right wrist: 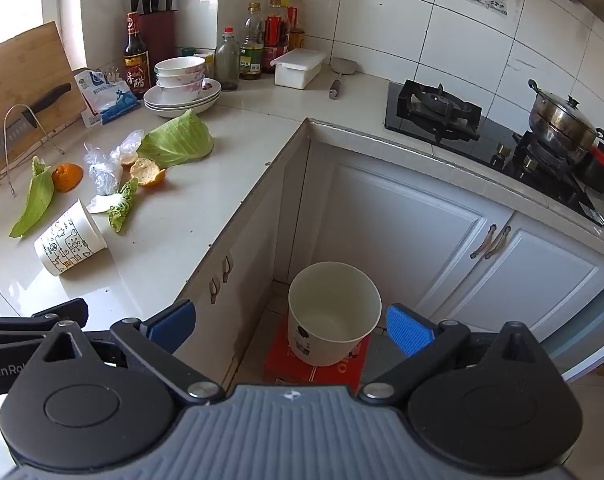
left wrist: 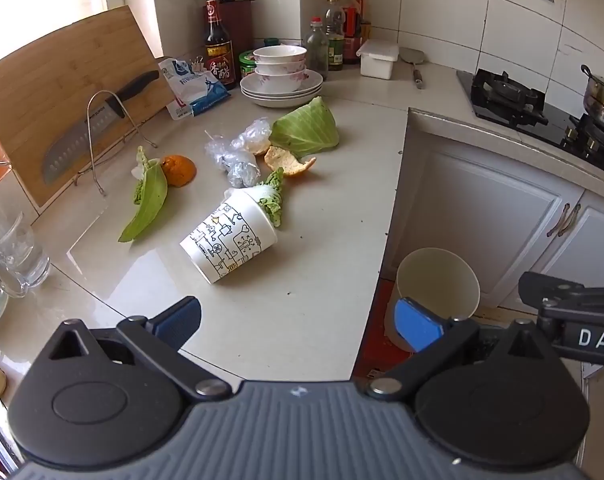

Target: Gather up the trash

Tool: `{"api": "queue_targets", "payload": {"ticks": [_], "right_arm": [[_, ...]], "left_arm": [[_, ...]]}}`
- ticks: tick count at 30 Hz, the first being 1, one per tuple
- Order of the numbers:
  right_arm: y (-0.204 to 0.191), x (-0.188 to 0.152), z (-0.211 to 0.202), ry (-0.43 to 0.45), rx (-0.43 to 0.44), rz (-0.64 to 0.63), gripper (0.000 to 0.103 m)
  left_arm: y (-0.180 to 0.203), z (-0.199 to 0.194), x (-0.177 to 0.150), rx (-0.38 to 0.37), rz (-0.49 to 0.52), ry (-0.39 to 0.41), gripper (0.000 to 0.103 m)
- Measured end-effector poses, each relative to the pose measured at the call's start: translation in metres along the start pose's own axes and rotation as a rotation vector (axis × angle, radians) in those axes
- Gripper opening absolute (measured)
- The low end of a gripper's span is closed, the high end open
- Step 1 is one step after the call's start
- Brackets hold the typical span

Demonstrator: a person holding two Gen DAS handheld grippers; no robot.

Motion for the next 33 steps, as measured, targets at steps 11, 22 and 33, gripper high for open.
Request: {"api": "queue_targets", "payload": {"ticks": [11, 22, 33], "right_arm": [[-0.0006, 0.0003, -0.0002, -0.001, 0.002, 0.000, 0.103], [-0.0009, 0.0009, -0.0002, 0.000, 0.002, 0.000, 0.103], [-0.0006, 0.0014, 0.0001, 0.000, 0.002, 0.001, 0.103]], "left_arm": [[-0.0011, -0.0004, 0.0030, 0.005, -0.003, 0.003, 0.102], [-0.0021, -0.0004, 0.0040, 0.007, -0.004, 0.006, 0.102], [-0.0026, -0.0004, 0.0037, 0.008, -0.004, 0.006, 0.102]]}}
Point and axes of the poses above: each gripper's, at about its wrist camera, not at the fingertips, and z roughly the way its jaws point, y to its right, x to its top, the point moved 8 cm from there along z, roughly the way its jaws point, and after that the axes turned 11 degrees about y, right-handed, at the moved point
